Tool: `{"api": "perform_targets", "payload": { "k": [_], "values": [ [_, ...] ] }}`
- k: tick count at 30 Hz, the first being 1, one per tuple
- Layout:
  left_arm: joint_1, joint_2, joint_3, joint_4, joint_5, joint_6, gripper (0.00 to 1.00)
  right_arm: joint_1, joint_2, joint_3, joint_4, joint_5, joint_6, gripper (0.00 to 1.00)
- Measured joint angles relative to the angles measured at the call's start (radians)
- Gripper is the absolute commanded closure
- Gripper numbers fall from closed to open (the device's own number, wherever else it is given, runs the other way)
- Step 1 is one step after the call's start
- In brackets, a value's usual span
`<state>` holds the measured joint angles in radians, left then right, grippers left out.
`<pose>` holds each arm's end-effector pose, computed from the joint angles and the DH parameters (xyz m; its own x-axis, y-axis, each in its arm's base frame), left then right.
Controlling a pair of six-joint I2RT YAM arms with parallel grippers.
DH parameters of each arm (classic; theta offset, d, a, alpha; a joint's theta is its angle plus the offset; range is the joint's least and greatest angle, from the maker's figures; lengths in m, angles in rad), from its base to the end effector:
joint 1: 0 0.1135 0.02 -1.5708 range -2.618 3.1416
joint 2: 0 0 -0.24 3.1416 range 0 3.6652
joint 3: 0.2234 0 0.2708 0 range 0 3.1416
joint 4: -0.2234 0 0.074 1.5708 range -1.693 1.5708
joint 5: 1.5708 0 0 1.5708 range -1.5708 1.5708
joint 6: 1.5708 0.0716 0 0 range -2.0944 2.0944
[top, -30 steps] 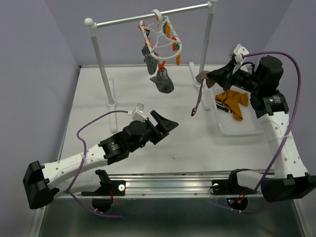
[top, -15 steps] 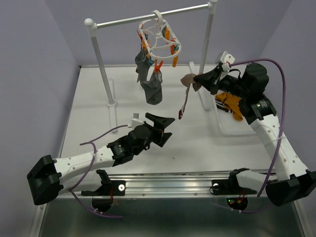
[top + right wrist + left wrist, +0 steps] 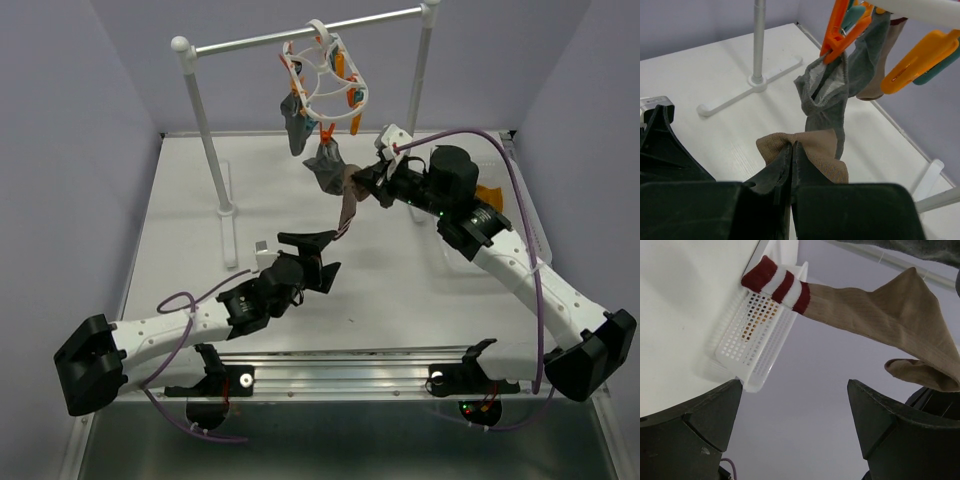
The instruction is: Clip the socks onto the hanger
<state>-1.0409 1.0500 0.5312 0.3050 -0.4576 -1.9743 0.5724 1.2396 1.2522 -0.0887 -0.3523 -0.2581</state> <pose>0.1763 -0.2383 0.2135 -0.4691 -0.8315 0.2975 -0.3169 -0.1559 -0.9356 0.2775 0.2082 0.3930 0.1418 -0.1936 -0.9708 -0.7875 0.5722 -0.2291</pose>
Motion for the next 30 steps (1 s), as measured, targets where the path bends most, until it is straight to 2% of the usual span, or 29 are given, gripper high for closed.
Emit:
{"api": "perform_targets", "payload": {
  "k": [15, 30],
  "values": [
    [0.000, -0.037, 0.021, -0.129, -0.135, -0.025, 0.01, 0.166, 0.025, -0.007, 0.003, 0.167, 0.046, 0.99],
    [0.000, 0.015, 0.079, -0.225, -0.212, -0.026, 0.01, 0.195, -0.067, -0.070, 0.014, 0.112, 0.136, 0.99]
  ]
}}
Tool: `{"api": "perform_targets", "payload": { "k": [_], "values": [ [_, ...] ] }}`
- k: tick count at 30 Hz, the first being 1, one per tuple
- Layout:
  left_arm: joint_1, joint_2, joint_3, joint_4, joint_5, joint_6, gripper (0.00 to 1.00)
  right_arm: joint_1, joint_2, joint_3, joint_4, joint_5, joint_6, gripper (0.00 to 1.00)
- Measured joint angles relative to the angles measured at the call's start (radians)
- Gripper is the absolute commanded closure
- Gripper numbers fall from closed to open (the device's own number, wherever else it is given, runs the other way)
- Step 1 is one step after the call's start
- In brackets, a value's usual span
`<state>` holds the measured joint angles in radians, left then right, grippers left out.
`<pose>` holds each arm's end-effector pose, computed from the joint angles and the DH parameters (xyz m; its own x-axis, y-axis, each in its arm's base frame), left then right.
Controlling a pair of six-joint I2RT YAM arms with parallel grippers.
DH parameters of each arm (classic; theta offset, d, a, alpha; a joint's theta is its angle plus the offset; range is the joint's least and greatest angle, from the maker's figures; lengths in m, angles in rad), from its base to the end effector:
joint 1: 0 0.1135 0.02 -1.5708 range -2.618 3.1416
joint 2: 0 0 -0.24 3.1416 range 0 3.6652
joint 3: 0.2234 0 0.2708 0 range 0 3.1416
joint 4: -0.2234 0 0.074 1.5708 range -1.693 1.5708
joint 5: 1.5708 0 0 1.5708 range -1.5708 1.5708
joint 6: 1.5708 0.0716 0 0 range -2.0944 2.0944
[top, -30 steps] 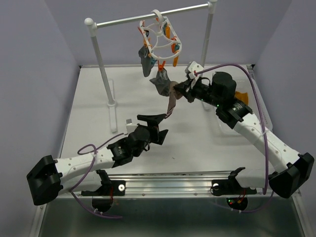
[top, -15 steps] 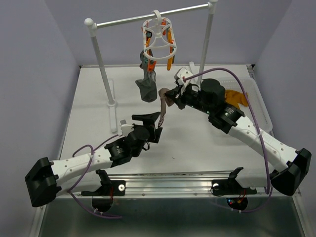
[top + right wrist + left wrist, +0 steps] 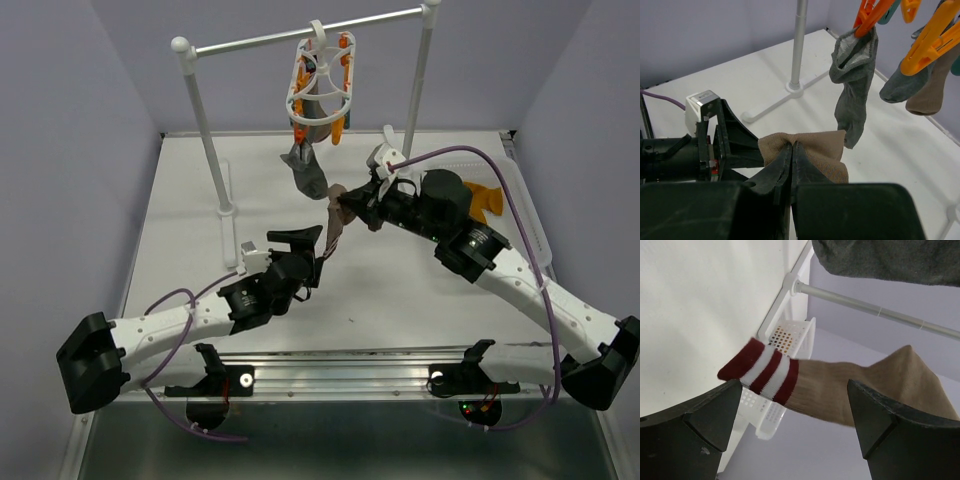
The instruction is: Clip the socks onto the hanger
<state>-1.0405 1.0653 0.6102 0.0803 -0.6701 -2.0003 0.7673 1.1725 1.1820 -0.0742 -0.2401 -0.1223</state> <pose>0.1842 -0.2263 0.2137 -0.2718 -0.9452 0.1808 -0.3282 -0.0856 -0.9407 0.2283 0.2439 0.3879 0.0569 -0.1097 -0.9923 -0.8444 0.5249 -0.1065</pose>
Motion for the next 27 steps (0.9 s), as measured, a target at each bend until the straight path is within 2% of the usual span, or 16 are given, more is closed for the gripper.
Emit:
{"api": "perform_targets", "payload": {
  "k": [8, 15, 17, 25, 27],
  "values": [
    [0.011, 0.060, 0.032, 0.013, -0.020, 0.000, 0.01, 0.000, -0.023, -0.006, -0.002, -0.076, 0.048, 0.99],
    [0.015, 0.086, 0.052, 0.097, -0.001, -0.001, 0.01, 0.000, -0.025, -0.035, 0.000, -0.082, 0.060, 0.99],
    [0.015, 0.093, 0.053, 0.122, 0.011, -0.001, 0.07, 0.000, -0.026, -0.042, 0.000, -0.081, 0.062, 0.99],
    [0.015, 0.126, 0.066, 0.138, 0.066, -0.002, 0.12, 0.000, -0.030, -0.053, 0.034, -0.052, 0.058, 0.99],
    [0.015, 0.137, 0.071, 0.141, 0.083, -0.002, 0.18, 0.000, -0.031, -0.053, 0.037, -0.051, 0.058, 0.99]
  ]
}}
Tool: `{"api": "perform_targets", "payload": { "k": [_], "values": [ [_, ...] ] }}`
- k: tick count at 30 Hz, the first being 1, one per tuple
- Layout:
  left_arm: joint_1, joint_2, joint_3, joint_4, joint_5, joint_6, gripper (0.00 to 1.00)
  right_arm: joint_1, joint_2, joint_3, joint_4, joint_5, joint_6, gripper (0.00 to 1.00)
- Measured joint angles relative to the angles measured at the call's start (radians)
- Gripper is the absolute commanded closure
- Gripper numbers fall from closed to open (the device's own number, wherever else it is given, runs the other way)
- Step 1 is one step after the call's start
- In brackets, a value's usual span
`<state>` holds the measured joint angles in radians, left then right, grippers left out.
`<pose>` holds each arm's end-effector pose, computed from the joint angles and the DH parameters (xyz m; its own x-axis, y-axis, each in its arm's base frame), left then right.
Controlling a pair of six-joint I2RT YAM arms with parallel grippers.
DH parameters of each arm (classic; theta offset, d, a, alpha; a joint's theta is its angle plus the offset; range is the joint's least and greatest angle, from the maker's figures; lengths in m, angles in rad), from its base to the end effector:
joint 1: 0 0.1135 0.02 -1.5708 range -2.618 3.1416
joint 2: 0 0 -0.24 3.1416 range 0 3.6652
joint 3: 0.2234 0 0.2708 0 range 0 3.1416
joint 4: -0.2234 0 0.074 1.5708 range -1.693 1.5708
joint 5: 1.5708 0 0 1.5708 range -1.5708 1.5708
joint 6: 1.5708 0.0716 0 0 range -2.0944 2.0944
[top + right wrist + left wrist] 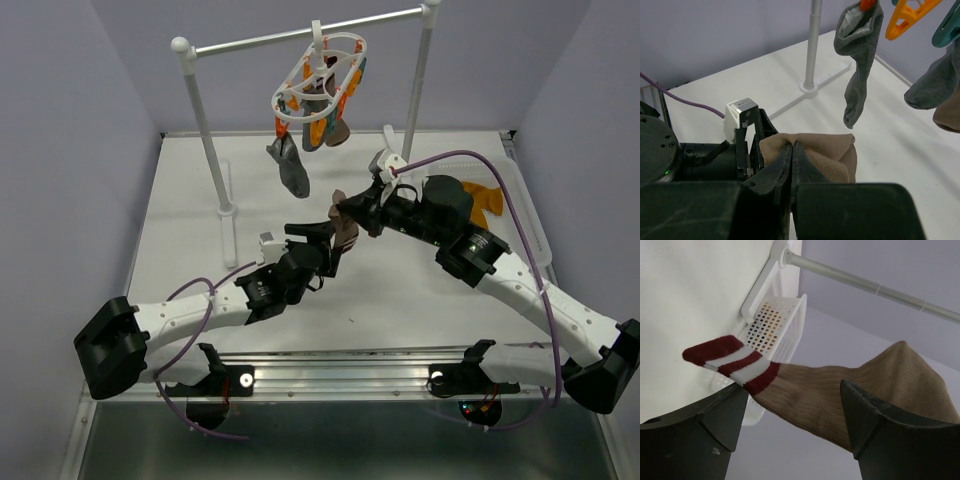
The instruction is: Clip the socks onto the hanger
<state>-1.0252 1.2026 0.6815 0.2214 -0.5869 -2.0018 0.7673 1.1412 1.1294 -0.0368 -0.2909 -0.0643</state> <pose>0.2000 -0.2531 0.2185 -0.3332 -0.9089 0.2506 -0.3218 -0.1402 -0.9364 0.2213 0.2419 0.3816 0.0211 -0.0652 -0.9977 -0.8717 0.4875 -0.0503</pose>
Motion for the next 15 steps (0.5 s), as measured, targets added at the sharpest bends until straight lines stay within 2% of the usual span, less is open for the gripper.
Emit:
{"api": "perform_targets", "payload": {
  "k": [1, 5, 7, 15],
  "values": [
    [0.000, 0.008, 0.000, 0.006, 0.011, 0.000, 0.22, 0.000, -0.001, 0.000, 0.000, 0.000, 0.000, 0.99],
    [0.001, 0.024, 0.000, 0.010, 0.035, 0.000, 0.25, 0.000, -0.004, 0.000, 0.001, 0.001, -0.002, 0.99],
    [0.003, 0.024, 0.000, 0.010, 0.038, 0.000, 0.33, 0.000, -0.005, 0.000, 0.003, 0.001, -0.002, 0.99],
    [0.019, 0.024, 0.001, 0.005, 0.039, -0.001, 0.51, 0.000, -0.034, 0.001, 0.009, -0.011, 0.007, 0.99]
  ]
}}
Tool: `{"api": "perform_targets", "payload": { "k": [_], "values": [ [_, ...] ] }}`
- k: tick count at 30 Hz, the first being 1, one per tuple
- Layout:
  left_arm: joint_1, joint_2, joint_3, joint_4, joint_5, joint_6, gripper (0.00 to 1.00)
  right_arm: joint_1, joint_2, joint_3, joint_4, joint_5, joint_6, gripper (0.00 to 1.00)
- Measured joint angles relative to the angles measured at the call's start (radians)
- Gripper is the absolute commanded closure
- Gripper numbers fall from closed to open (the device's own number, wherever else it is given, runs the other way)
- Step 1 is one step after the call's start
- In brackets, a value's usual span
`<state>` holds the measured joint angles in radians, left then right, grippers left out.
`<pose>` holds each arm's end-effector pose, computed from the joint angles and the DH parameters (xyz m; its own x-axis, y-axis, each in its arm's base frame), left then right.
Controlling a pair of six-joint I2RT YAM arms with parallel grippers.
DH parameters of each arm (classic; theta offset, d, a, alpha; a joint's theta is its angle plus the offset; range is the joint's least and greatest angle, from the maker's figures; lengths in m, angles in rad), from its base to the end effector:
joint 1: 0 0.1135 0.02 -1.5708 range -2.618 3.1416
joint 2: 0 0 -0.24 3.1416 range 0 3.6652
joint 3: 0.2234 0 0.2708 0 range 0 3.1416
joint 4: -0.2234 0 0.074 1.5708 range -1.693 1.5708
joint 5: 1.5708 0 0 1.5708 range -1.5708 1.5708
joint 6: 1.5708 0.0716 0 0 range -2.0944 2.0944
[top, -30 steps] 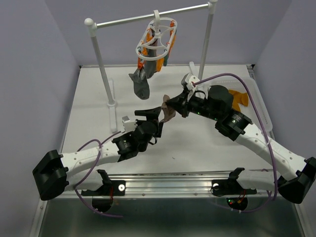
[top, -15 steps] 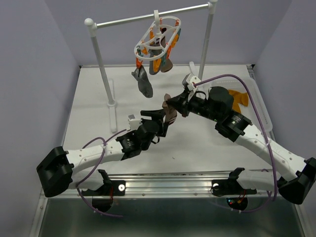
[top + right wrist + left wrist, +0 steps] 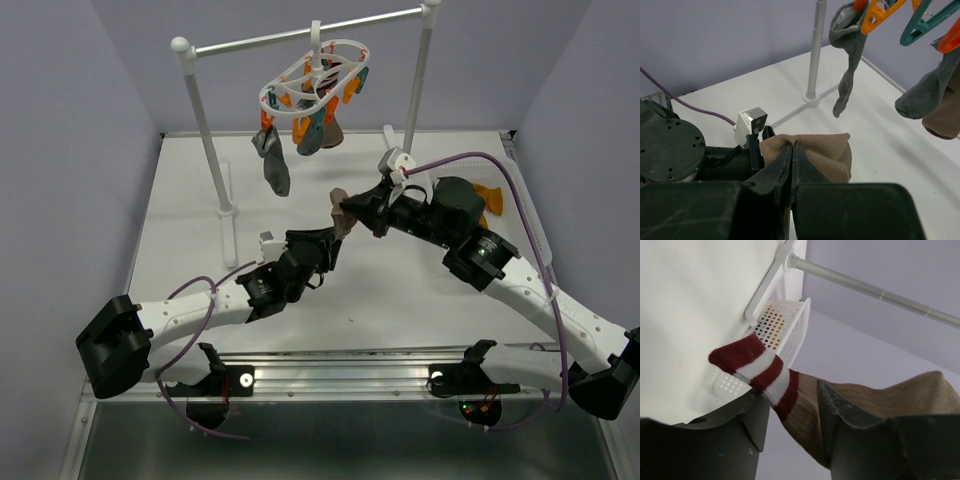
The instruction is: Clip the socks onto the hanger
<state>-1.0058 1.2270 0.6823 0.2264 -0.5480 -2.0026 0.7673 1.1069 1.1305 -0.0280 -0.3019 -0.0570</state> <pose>0.2052 -0.2540 0.2117 -0.3440 -0.9052 0.2494 -0.3430 -0.1261 -0.9308 0.2138 0.2358 0.3937 0.0468 -0.0304 -0.9984 -0.8756 0.4799 -0.0557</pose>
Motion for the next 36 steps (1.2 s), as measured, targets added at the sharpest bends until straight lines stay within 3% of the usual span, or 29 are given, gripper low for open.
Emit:
{"api": "perform_targets", "payload": {
  "k": [3, 4, 8, 13, 14, 15, 17, 18, 20, 21, 22, 26, 30, 36],
  "values": [
    [0.007, 0.000, 0.000, -0.001, -0.002, 0.000, 0.69, 0.000, -0.021, 0.001, 0.000, -0.006, 0.003, 0.99],
    [0.011, 0.000, 0.000, -0.002, -0.002, 0.000, 0.80, 0.000, -0.027, 0.002, 0.000, -0.010, 0.004, 0.99],
    [0.023, 0.000, 0.000, -0.003, -0.008, -0.002, 1.00, 0.000, -0.034, 0.002, -0.005, -0.024, 0.011, 0.99],
    [0.053, -0.014, 0.000, -0.016, -0.019, -0.003, 1.00, 0.000, -0.035, 0.002, -0.035, -0.050, 0.017, 0.99],
    [0.057, -0.018, 0.000, -0.017, -0.022, -0.003, 1.00, 0.000, -0.035, 0.002, -0.038, -0.051, 0.016, 0.96],
    [0.067, -0.029, 0.000, -0.017, -0.024, -0.003, 1.00, 0.000, -0.035, 0.002, -0.046, -0.053, 0.012, 0.85],
    [0.106, -0.051, 0.007, -0.012, -0.018, 0.022, 1.00, 0.000, -0.035, 0.002, -0.056, -0.058, -0.004, 0.80],
    [0.126, -0.057, 0.015, -0.014, -0.012, 0.042, 1.00, 0.000, -0.035, 0.002, -0.066, -0.064, -0.012, 0.73],
    [0.200, -0.066, 0.062, -0.004, 0.009, 0.185, 1.00, 0.000, -0.035, 0.002, -0.083, -0.077, -0.031, 0.65],
    [0.227, -0.067, 0.088, 0.006, 0.024, 0.262, 1.00, 0.000, -0.035, 0.002, -0.093, -0.081, -0.041, 0.49],
    [0.252, -0.069, 0.118, 0.020, 0.042, 0.363, 1.00, 0.000, -0.035, 0.002, -0.105, -0.086, -0.054, 0.43],
    [0.300, -0.078, 0.234, 0.032, 0.114, 0.697, 1.00, 0.000, -0.032, 0.000, -0.130, -0.087, -0.106, 0.00],
    [0.301, -0.090, 0.339, 0.042, 0.267, 1.131, 1.00, 0.000, -0.013, 0.000, -0.130, -0.024, -0.130, 0.00],
    [0.300, -0.138, 0.359, -0.019, 0.402, 1.559, 1.00, -0.005, 0.050, 0.007, -0.118, 0.111, -0.113, 0.00]
  ]
}}
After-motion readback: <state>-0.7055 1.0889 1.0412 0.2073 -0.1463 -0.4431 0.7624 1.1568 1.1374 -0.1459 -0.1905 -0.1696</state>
